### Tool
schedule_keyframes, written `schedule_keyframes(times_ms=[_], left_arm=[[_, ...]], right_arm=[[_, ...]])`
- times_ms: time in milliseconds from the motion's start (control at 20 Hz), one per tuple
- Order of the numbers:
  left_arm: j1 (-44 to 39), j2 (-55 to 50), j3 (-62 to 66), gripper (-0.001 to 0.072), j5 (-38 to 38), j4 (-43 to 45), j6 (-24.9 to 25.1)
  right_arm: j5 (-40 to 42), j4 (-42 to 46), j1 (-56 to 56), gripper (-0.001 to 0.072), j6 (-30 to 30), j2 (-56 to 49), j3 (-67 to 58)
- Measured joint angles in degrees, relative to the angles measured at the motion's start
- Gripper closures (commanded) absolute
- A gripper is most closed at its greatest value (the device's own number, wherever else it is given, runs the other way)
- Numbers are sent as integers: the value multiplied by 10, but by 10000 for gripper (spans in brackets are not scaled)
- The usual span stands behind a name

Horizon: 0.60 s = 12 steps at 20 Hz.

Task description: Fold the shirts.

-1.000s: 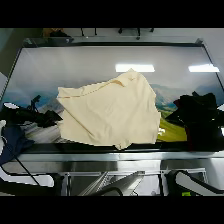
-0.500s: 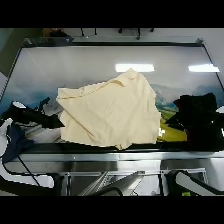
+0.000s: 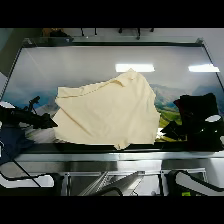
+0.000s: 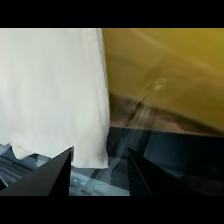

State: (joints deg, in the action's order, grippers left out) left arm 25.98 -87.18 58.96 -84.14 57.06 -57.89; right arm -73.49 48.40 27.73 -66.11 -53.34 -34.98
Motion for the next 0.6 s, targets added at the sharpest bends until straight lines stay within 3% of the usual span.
schedule_keyframes(times_ms=[250, 550, 600], left_arm=[[5, 7, 0, 691, -2, 2, -4], [6, 8, 0, 691, -2, 3, -6], [6, 8, 0, 691, -2, 4, -6]], right_arm=[[21, -81, -6, 335, 56, -63, 14], [38, -111, -66, 351, 73, -85, 17], [42, -114, -74, 442, 74, -86, 17]])
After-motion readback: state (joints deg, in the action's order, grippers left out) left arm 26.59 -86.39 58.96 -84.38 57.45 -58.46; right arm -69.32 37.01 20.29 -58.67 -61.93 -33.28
